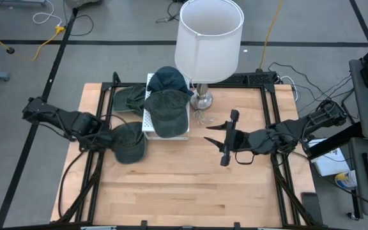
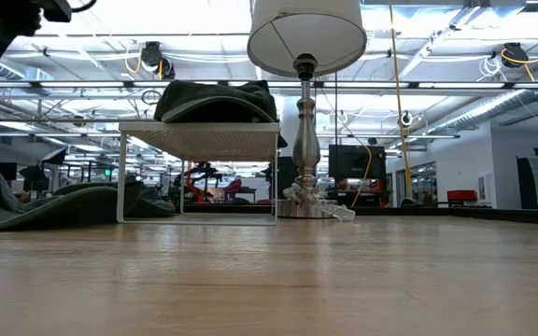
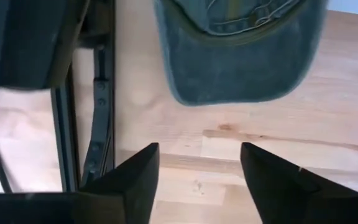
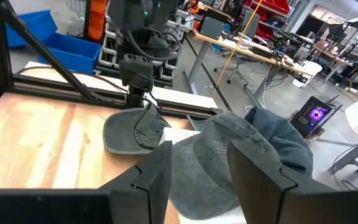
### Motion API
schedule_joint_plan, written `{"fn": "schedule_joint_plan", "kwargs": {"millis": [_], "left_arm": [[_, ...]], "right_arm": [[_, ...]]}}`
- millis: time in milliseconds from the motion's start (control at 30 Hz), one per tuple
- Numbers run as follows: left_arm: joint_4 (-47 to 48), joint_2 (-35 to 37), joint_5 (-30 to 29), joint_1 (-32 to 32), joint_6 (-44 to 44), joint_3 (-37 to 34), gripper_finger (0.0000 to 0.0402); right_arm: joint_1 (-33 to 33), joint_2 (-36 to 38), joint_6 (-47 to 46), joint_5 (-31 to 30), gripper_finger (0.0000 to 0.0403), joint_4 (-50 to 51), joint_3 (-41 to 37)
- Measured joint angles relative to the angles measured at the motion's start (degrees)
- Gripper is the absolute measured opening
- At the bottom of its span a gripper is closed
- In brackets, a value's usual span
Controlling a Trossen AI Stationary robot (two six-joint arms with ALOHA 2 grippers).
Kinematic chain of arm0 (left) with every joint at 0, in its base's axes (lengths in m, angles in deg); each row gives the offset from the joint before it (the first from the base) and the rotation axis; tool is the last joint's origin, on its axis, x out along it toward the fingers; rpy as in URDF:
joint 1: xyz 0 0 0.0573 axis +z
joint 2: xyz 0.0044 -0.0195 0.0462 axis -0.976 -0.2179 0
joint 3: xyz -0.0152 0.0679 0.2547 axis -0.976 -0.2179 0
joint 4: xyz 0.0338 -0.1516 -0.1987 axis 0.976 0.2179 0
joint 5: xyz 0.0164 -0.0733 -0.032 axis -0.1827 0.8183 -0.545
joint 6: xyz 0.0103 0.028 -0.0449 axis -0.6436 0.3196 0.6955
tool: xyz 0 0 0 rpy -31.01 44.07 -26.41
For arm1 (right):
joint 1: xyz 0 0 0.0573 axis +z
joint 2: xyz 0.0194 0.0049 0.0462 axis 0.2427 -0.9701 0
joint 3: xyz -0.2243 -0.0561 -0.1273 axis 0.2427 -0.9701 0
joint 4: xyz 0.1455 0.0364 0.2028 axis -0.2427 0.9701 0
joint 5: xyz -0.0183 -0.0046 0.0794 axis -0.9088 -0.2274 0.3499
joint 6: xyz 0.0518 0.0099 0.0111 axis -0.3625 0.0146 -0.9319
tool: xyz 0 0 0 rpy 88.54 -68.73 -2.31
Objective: Pick & Place hat
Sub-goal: Stack the bottom gray cap on the gray cap on the shelf
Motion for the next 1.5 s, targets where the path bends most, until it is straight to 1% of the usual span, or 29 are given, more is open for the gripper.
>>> {"fn": "schedule_joint_plan", "kwargs": {"millis": [100, 200, 367, 433, 533, 667, 800, 1000, 1133, 1233, 1400, 1500], "left_arm": [[-0.01, -2.08, -0.41, -3.23, 4.28, -0.02, 0.0248], [0.02, -4.24, -2.25, -6.23, 8.18, -0.02, 0.0254], [-0.86, -7.25, -3.87, -10.13, 14.21, -0.93, 0.0245], [-3.03, -7.85, -3.88, -11.54, 16.29, -2.4, 0.0239], [-8.4, -7.91, -3.87, -12.98, 17.08, -6.39, 0.0231], [-14.15, -7.94, -2.95, -13.21, 17.16, -13.03, 0.0229], [-16.91, -7.91, -2.51, -13.21, 17.18, -18.26, 0.0238], [-21.03, -7.89, -3.69, -13.16, 17.18, -23.45, 0.025], [-25.01, -7.89, -4.63, -12.9, 17.16, -26.71, 0.0246], [-27.46, -7.89, -7.19, -12.42, 17.13, -28.55, 0.0239], [-29.75, -7.88, -11.31, -11.45, 16.42, -29.9, 0.0232], [-30.01, -7.87, -12.5, -11.44, 15.24, -29.9, 0.022]], "right_arm": [[0.0, 0.0, 0.0, 0.0, 0.0148, 1.34, 0.0], [0.0, 0.0, 0.0, 0.02, 0.015, 1.83, 0.0], [0.0, 0.0, 0.0, 0.02, 0.0148, 1.79, 0.0], [0.0, 0.0, 0.0, 0.04, 0.0146, 1.79, 0.0], [0.0, 0.0, 0.0, 0.04, 0.0144, 1.88, 0.0], [0.0, 0.0, 0.0, 0.07, 0.0144, 2.38, 0.0], [0.0, 0.0, -0.02, 0.07, 0.0144, 2.71, 0.0], [0.0, 0.0, -0.02, 0.09, 0.0142, 2.9, 0.0], [0.0, 0.0, -0.02, 0.09, 0.0142, 2.88, 0.0], [0.0, 0.0, -0.02, 0.16, 0.014, 2.83, 0.0], [0.0, 0.0, -0.06, 4.78, 0.0139, 2.27, 0.0], [0.0, 0.0, -0.11, 8.48, 0.0139, 2.07, 0.0]]}}
